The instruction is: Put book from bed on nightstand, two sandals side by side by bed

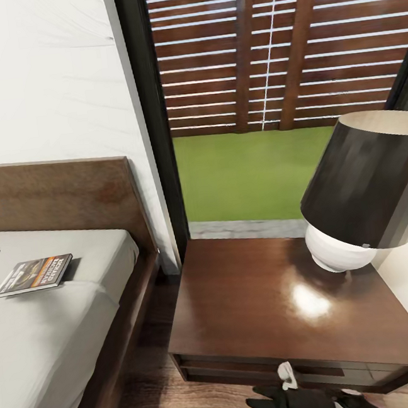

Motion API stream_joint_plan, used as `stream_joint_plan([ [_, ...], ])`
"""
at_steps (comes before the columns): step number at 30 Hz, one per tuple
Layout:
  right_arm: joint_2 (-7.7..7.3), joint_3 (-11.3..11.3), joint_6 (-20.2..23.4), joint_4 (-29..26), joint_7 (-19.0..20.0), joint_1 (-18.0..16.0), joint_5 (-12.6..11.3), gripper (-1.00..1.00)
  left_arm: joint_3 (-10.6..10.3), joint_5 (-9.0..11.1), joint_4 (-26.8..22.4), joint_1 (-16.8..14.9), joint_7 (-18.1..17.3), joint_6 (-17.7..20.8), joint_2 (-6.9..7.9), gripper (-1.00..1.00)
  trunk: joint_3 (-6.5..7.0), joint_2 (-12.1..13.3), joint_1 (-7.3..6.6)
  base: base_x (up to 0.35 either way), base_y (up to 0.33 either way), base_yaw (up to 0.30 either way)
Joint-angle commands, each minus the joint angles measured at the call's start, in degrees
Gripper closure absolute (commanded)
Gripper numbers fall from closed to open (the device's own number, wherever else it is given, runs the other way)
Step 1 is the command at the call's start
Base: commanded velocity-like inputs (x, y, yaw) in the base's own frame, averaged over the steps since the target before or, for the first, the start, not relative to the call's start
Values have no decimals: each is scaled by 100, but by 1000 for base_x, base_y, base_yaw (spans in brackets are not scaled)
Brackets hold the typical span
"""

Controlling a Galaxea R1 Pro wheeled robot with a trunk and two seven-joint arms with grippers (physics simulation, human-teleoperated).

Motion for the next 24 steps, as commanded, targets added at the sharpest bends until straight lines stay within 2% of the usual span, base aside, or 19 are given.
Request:
stream_joint_plan([
  [1, -3, 63, 103, -92, 4, -3, -50, -100, 45, -60, -1, -6, -42, 28, 0, -100, -5, -2, -1, 0, 0, 0],
  [6, 25, 279, 327, -507, -16, -1, -34, -100, 44, -60, -1, -6, -44, 28, 4, -100, -5, -2, -1, 0, 0, 0],
  [11, 109, 459, 759, -1118, -148, -1, -35, -100, 44, -61, -1, -6, -44, 28, -3, -100, -5, -2, -1, 0, 0, 0],
  [17, 258, 608, 1328, -2123, -710, 40, -70, -100, 46, -61, -1, -6, -44, 28, -7, -100, -5, -2, -1, 0, 0, 0],
  [24, 577, 764, 1839, -2761, -1319, 70, -119, -100, 44, -61, -1, -6, -44, 28, -8, -100, -5, -2, -1, 0, 0, 0],
])
